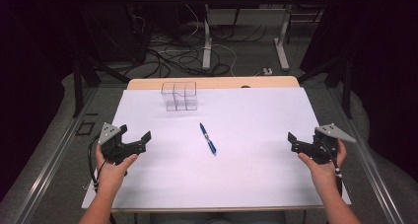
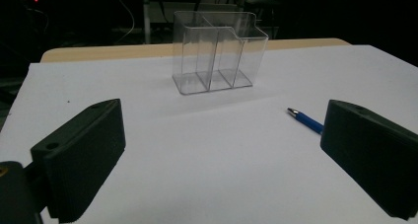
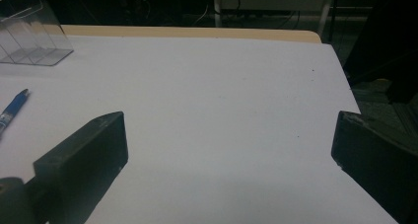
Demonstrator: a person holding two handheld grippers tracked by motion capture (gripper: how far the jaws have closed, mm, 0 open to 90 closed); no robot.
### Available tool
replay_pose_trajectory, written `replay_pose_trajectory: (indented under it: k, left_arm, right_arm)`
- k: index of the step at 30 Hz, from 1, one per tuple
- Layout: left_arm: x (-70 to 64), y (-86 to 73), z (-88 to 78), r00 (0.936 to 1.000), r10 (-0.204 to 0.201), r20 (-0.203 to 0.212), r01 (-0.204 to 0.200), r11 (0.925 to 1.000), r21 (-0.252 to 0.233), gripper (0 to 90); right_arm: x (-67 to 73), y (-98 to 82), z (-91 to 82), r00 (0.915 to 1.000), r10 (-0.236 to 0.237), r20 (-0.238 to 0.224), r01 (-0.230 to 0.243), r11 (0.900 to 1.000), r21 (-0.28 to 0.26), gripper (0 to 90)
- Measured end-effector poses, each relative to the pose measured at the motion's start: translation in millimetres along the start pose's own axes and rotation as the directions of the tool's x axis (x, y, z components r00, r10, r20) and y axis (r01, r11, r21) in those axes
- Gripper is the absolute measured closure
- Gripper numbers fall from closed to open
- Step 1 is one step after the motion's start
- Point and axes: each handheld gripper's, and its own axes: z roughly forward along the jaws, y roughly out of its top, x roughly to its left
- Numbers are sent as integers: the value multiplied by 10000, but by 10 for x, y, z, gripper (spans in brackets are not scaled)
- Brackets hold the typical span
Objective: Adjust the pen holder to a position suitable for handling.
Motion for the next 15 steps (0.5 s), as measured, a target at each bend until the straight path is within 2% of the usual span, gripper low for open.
replay_pose_trajectory:
  k: [6, 9, 11, 15]
  left_arm:
    - [8, 41, -5, 9997, -128, -189, 126, 9999, -99, 85]
    - [29, 71, 18, 9992, -166, -352, 161, 9997, -157, 156]
    - [43, 95, 45, 9988, -150, -462, 145, 9998, -113, 159]
    - [53, 134, 121, 9985, -259, -480, 258, 9997, -18, 169]
  right_arm:
    - [3, -11, -16, 10000, 47, 32, -47, 10000, 69, 15]
    - [29, -11, 6, 10000, 59, 64, -60, 9999, 93, 18]
    - [49, -12, 18, 9999, 142, 51, -143, 9998, 148, 21]
    - [92, -10, 54, 9998, -135, -155, 138, 9998, 174, 38]
